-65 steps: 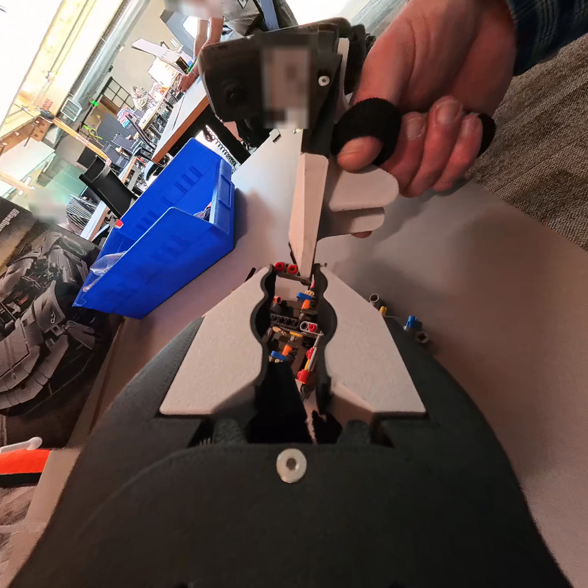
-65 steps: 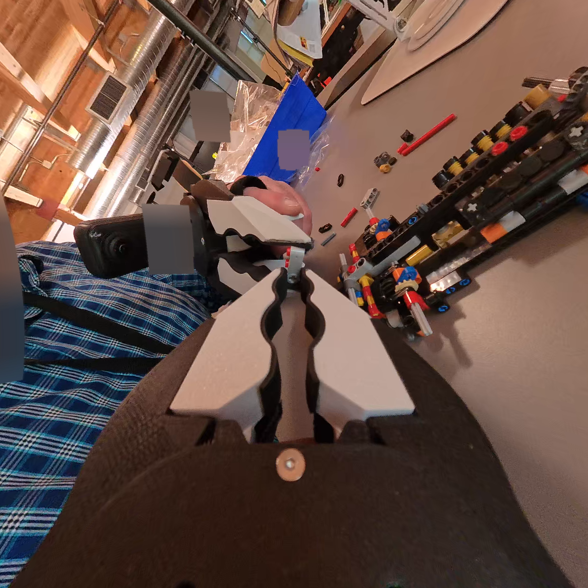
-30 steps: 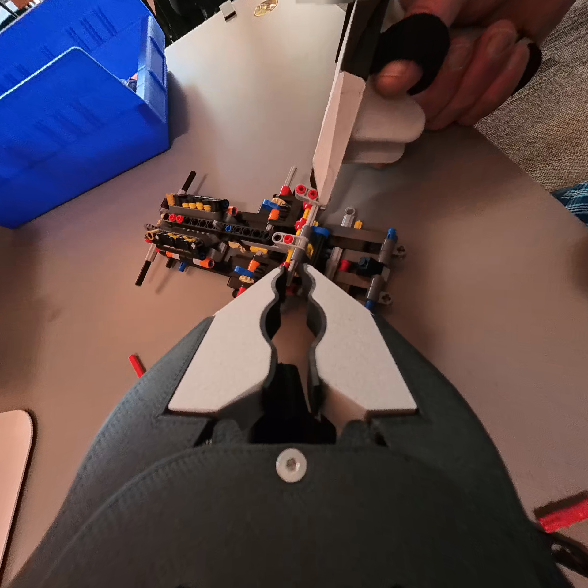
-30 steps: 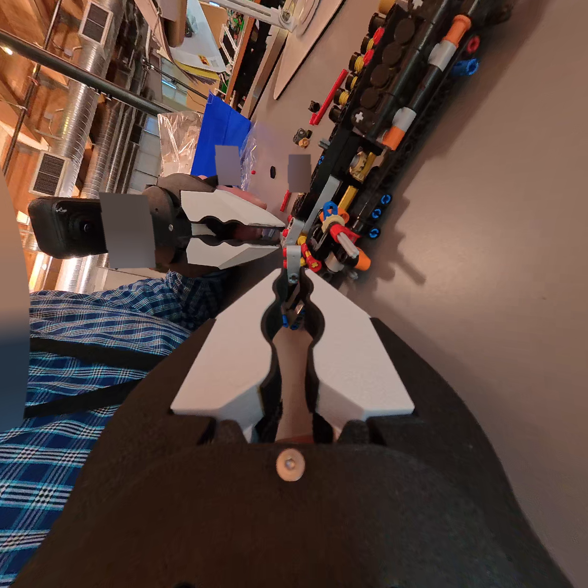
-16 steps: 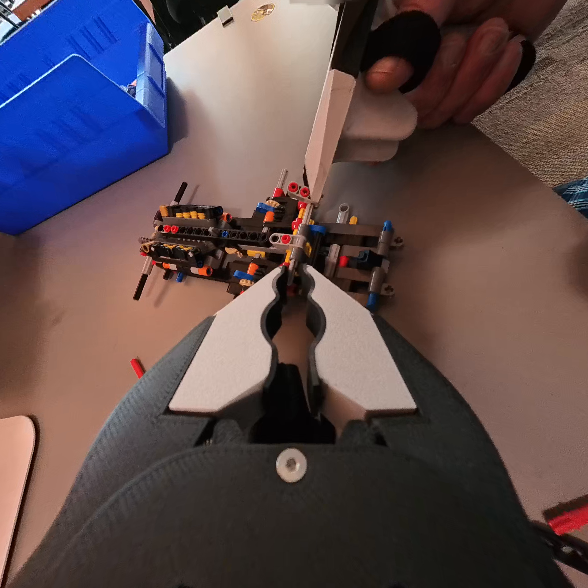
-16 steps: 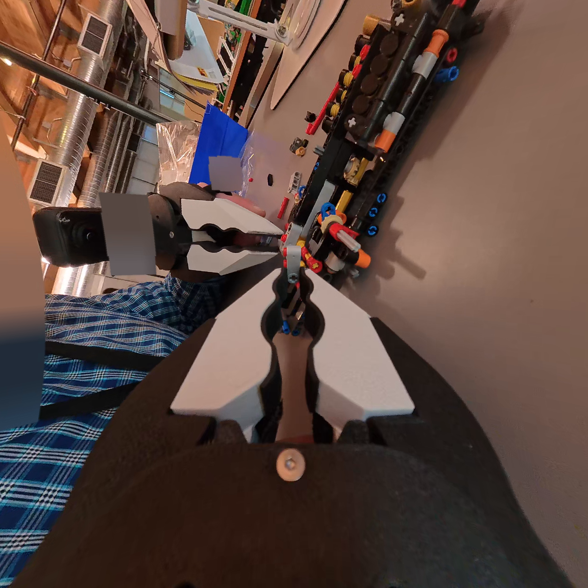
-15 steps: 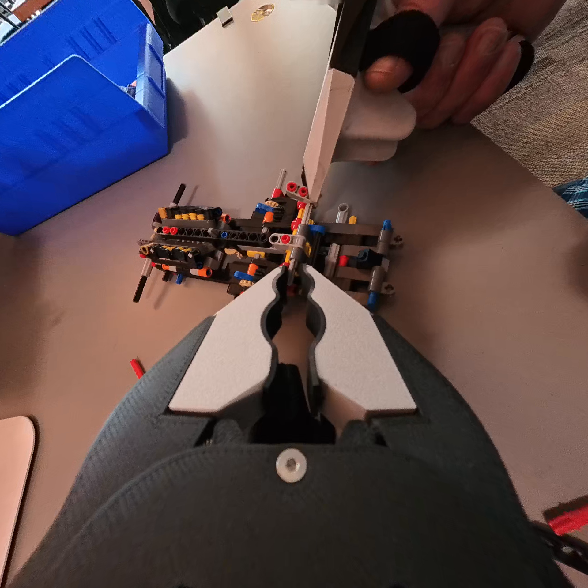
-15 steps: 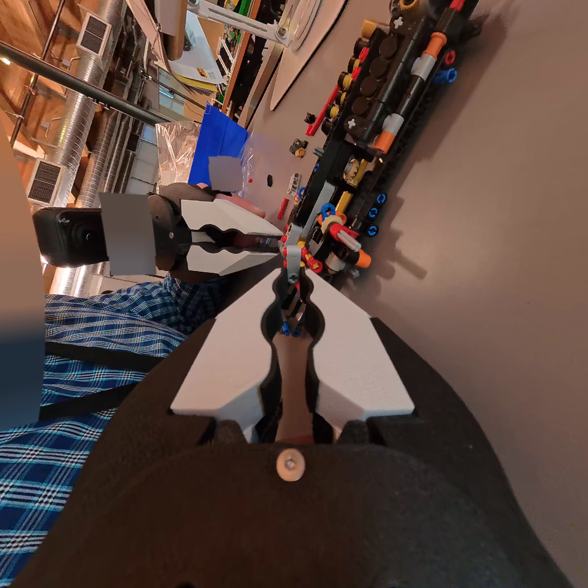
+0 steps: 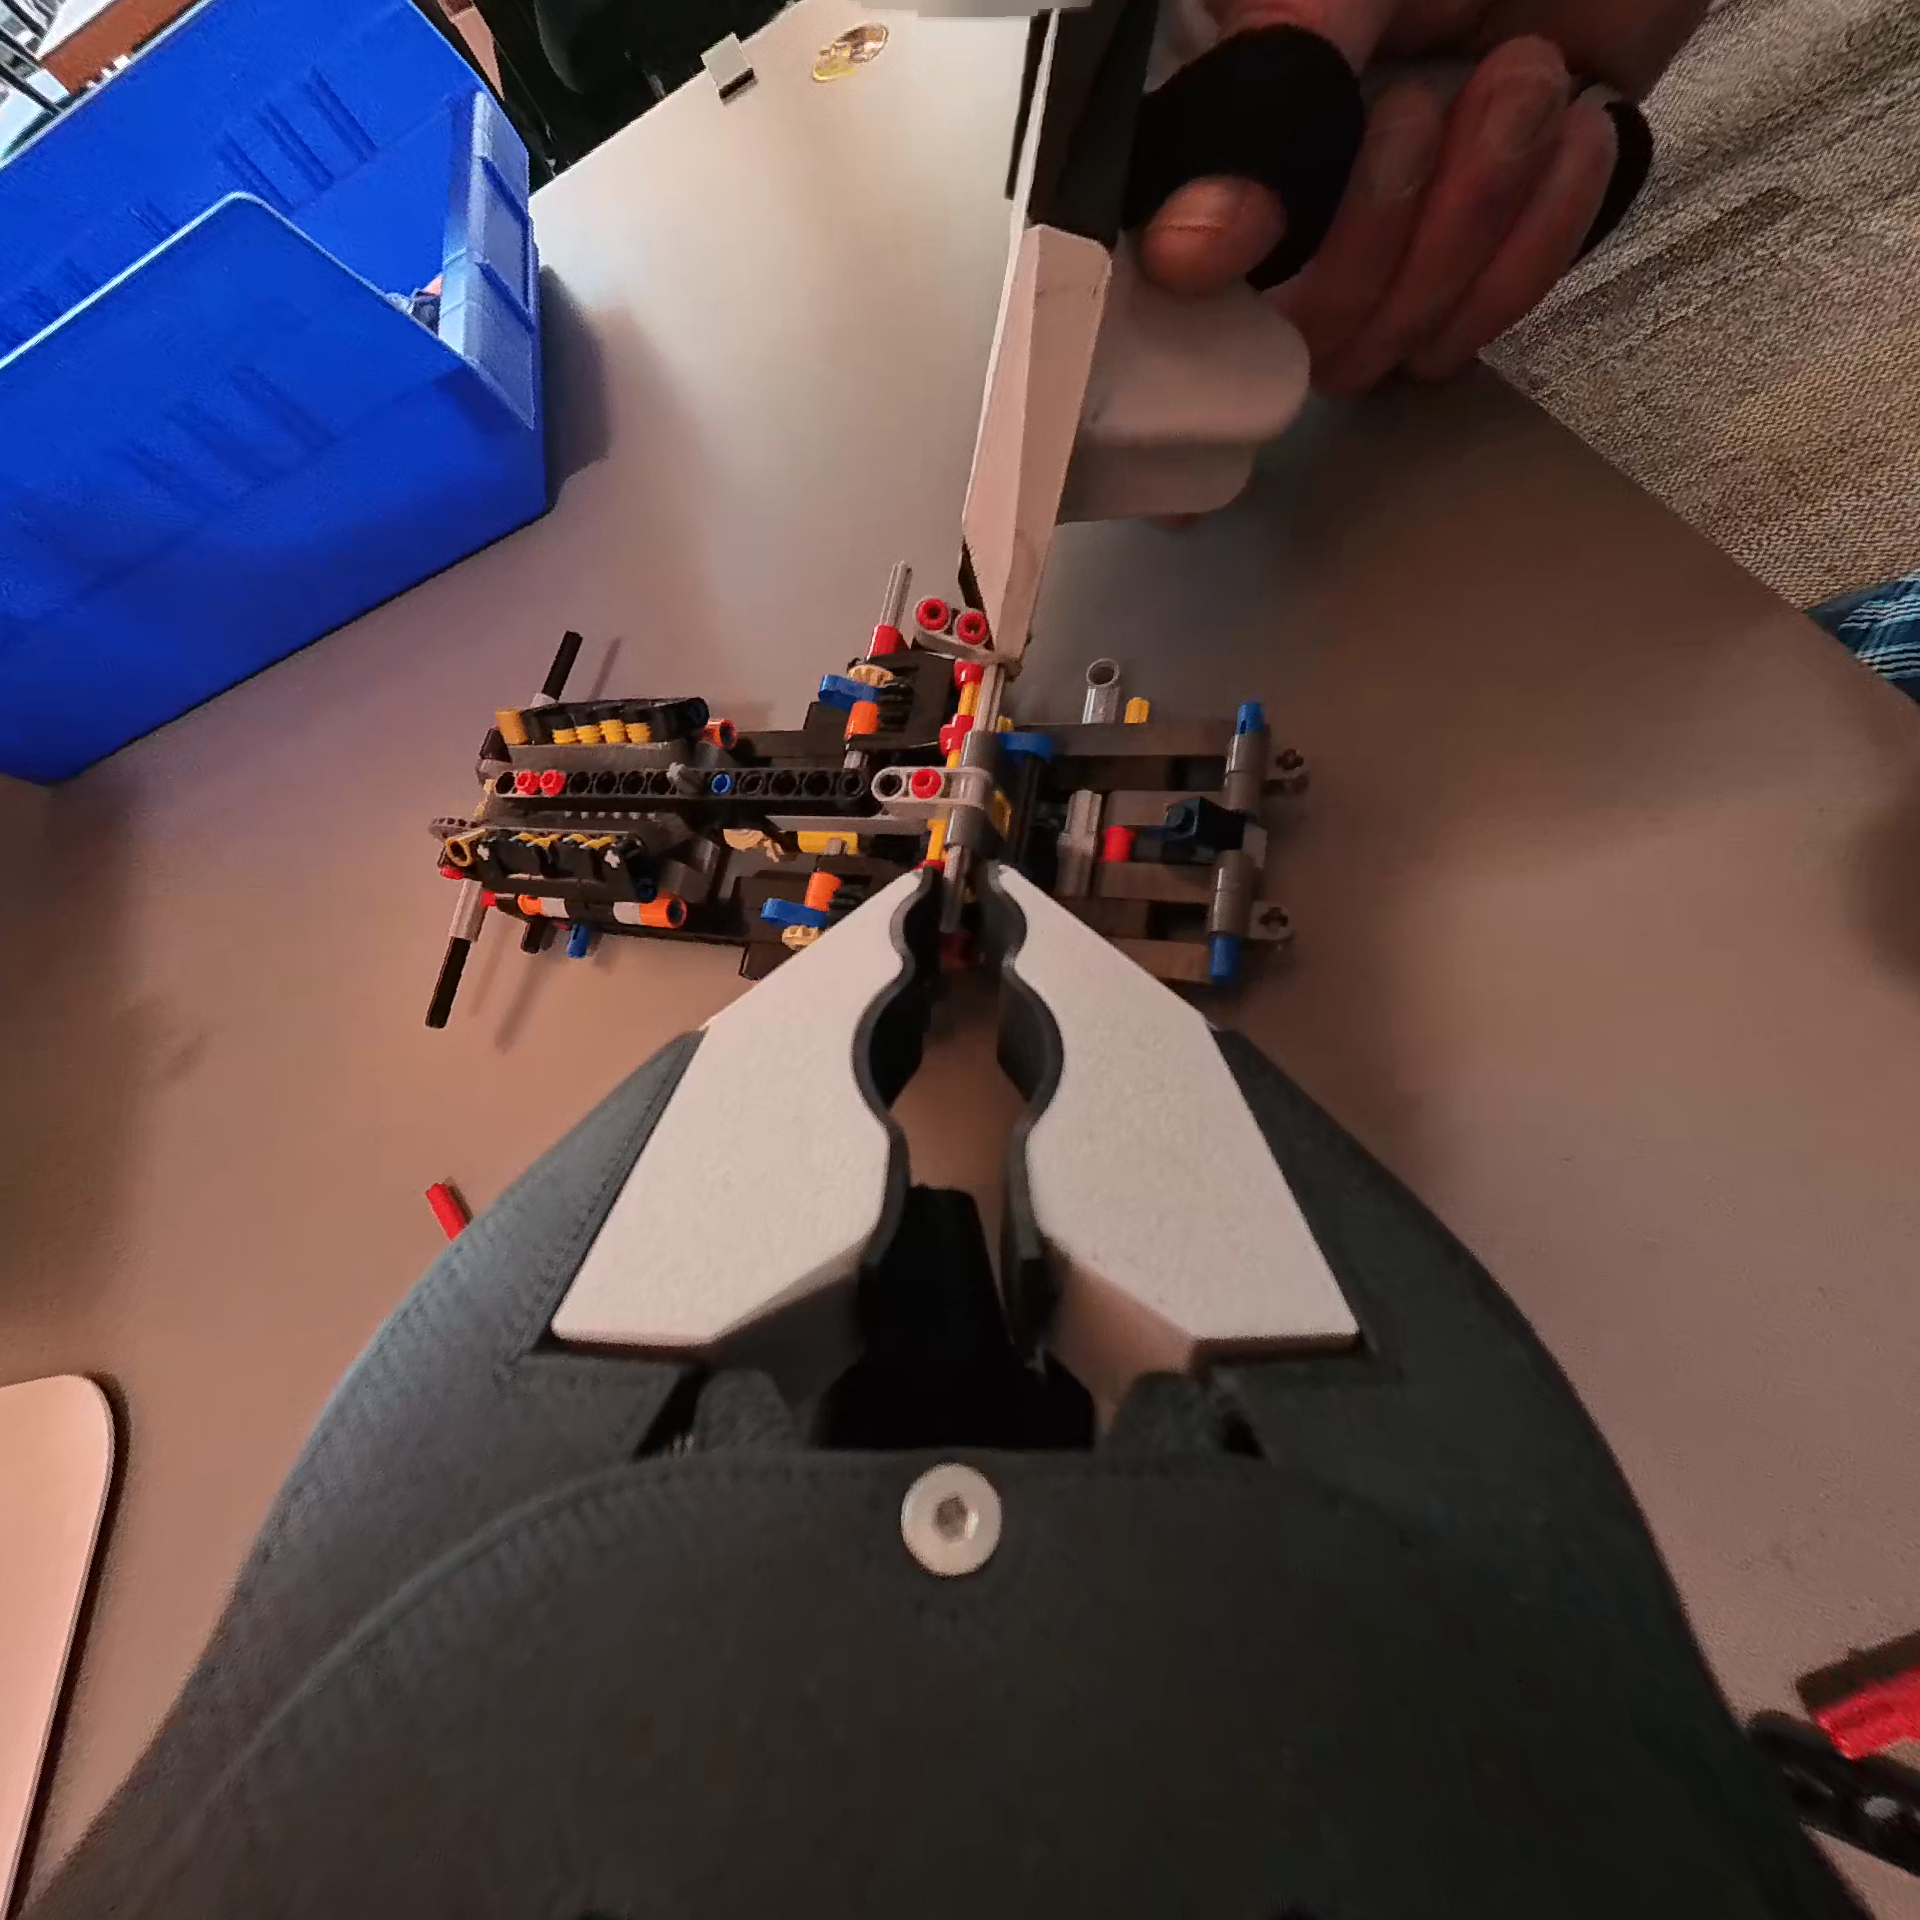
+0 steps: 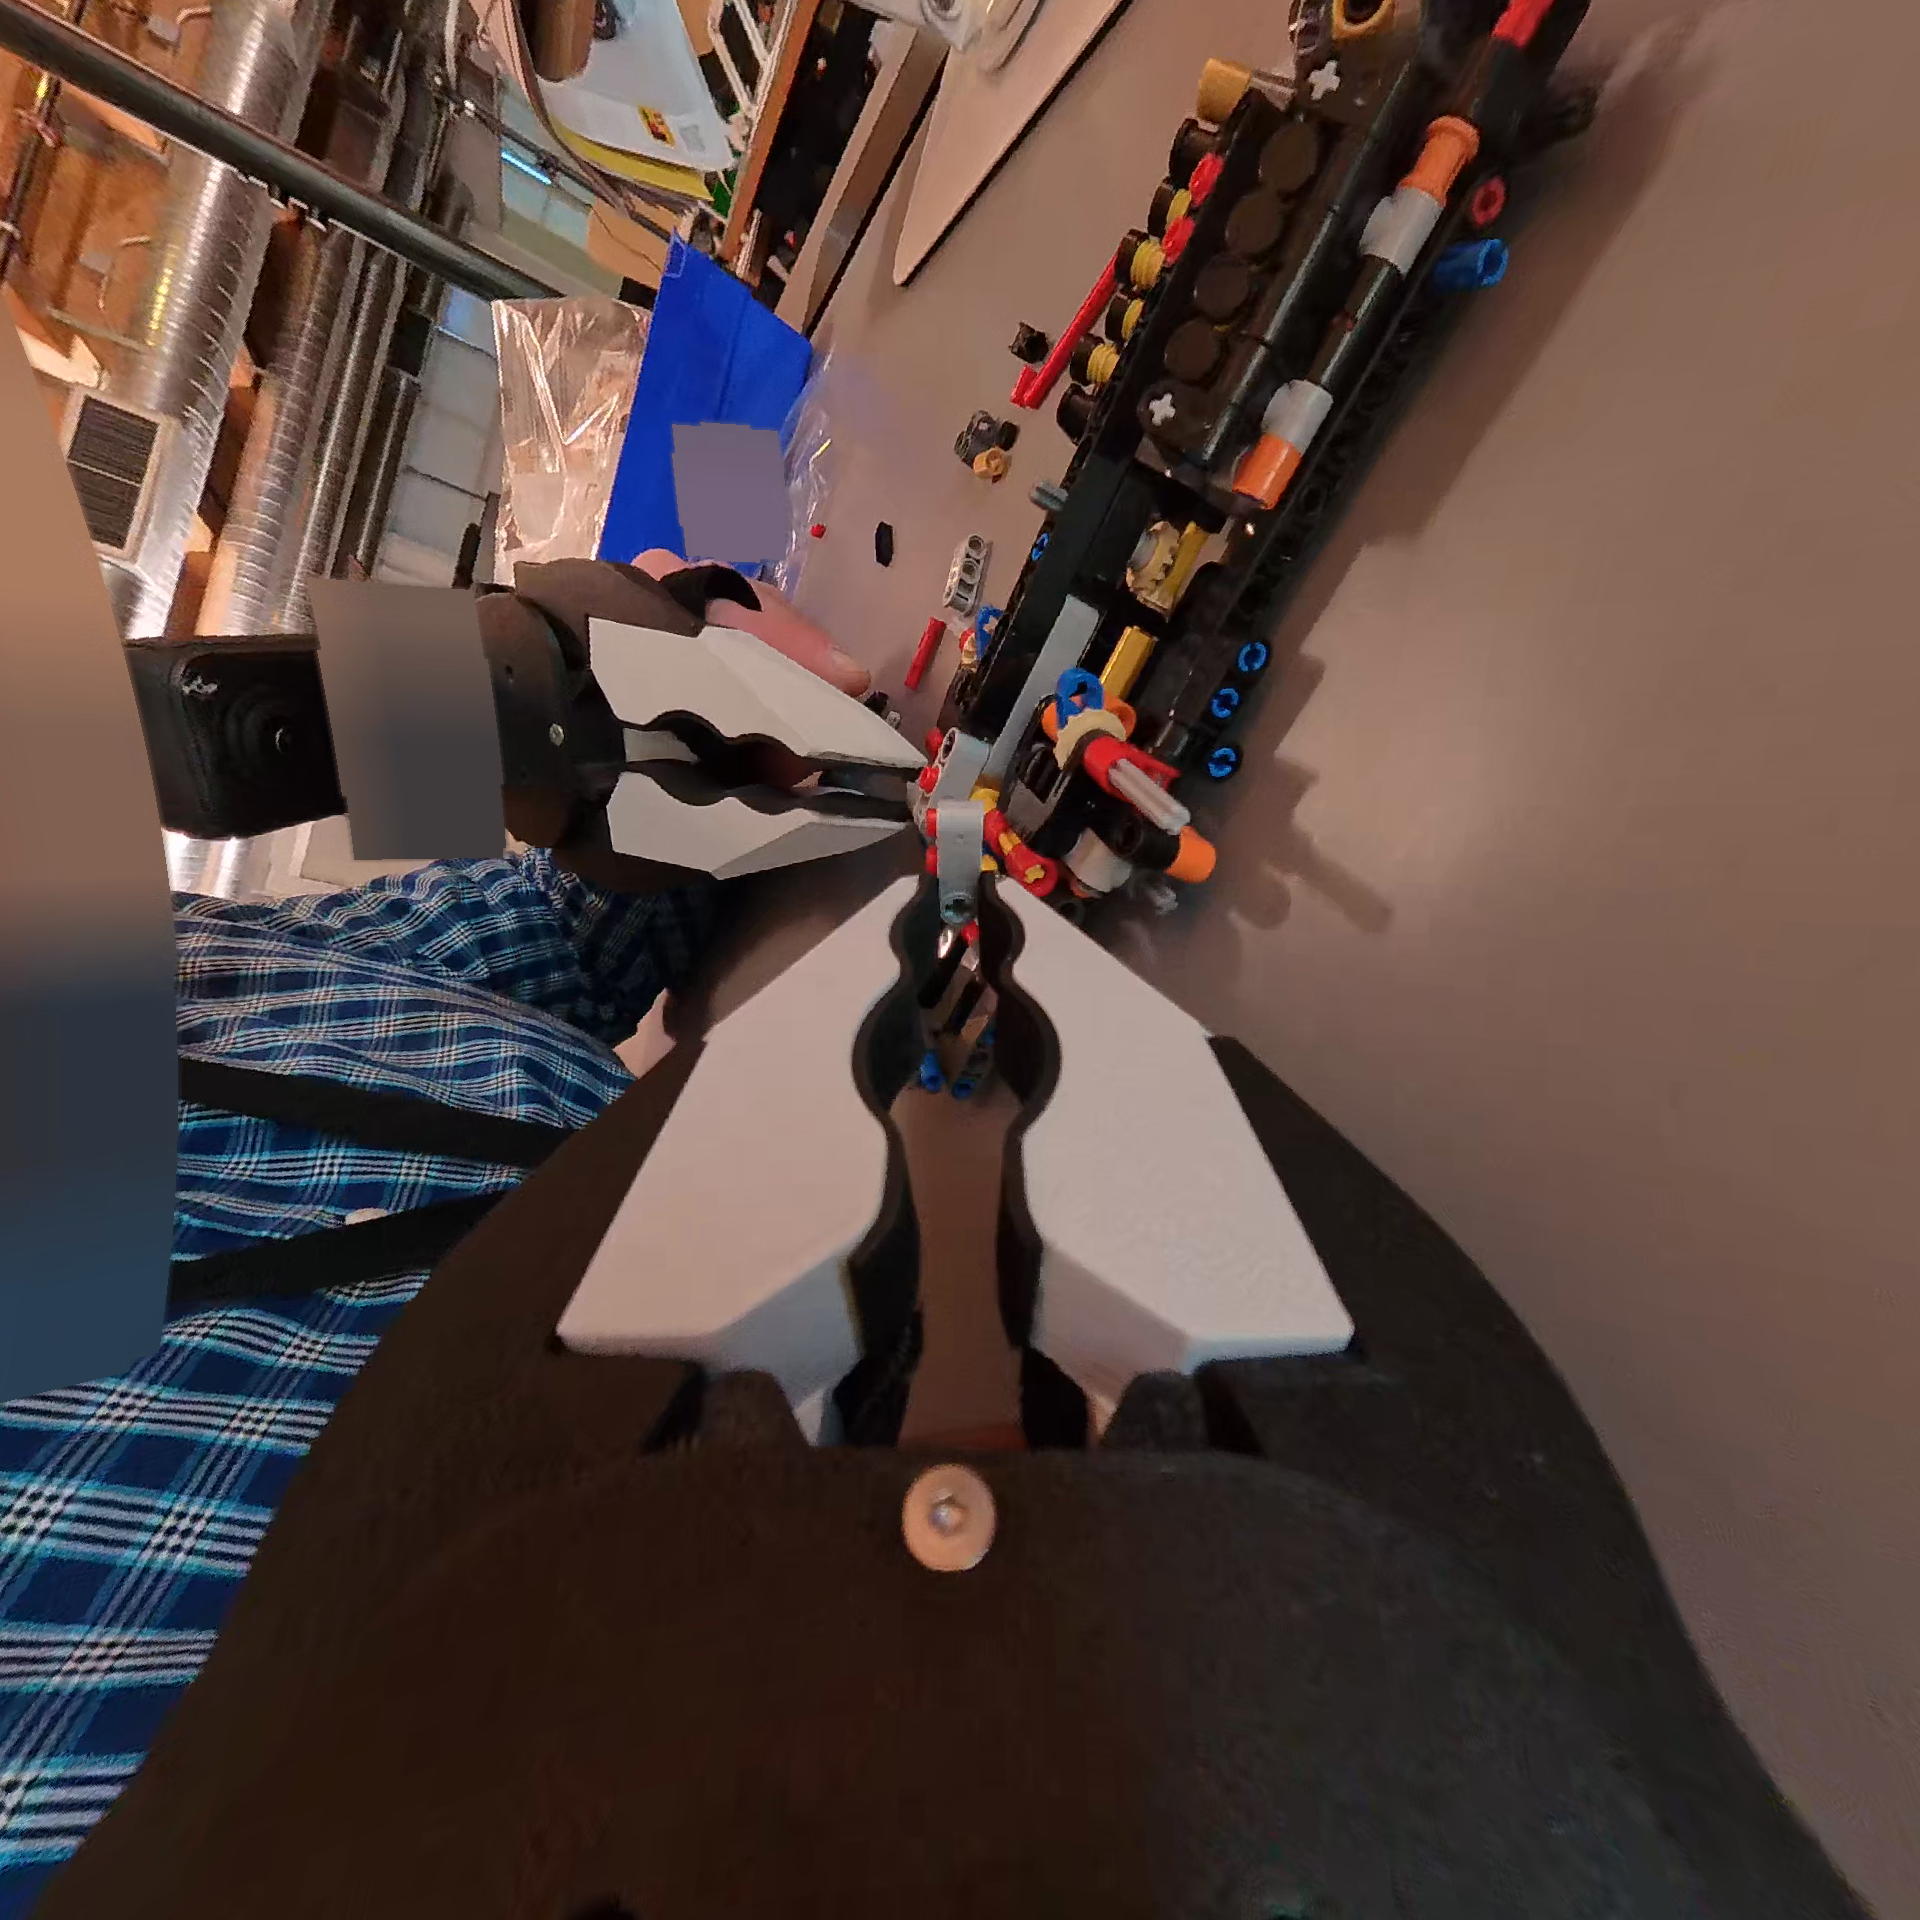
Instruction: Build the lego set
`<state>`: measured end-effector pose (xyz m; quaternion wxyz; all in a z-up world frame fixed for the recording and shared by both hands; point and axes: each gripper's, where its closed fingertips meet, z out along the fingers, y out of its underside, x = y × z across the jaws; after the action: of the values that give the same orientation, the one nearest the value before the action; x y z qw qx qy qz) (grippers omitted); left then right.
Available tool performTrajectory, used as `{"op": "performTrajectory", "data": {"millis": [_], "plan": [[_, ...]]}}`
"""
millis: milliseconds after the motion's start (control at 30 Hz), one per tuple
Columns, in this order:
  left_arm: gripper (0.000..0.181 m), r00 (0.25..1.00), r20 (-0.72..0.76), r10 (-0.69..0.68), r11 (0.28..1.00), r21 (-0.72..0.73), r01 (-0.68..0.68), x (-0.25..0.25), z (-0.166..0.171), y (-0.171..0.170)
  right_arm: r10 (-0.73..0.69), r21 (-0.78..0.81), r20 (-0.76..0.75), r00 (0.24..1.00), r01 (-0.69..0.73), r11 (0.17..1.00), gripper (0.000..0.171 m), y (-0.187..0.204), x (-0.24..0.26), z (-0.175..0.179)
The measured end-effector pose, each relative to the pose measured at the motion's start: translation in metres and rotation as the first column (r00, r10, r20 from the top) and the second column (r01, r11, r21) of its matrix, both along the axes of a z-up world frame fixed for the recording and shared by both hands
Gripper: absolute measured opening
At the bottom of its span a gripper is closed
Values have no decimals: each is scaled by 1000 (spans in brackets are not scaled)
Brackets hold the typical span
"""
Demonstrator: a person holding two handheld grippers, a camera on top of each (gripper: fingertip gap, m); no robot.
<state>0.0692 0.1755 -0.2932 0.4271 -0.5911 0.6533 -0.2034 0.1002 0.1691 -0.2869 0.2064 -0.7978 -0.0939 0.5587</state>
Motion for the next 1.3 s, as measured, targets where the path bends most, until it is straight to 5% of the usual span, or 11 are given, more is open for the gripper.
{"op": "performTrajectory", "data": {"millis": [400, 1300], "plan": [[6, 1000, 2, -11, 1000, 4, 11, 1, 0, -1, 95, 83, 70, 993, -101, 991, 4, 0, 1, -1], [6, 1000, 2, -14, 1000, 16, 14, 3, 0, -3, 46, 296, 254, 966, -123, 947, 4, 7, 1, 0]]}}
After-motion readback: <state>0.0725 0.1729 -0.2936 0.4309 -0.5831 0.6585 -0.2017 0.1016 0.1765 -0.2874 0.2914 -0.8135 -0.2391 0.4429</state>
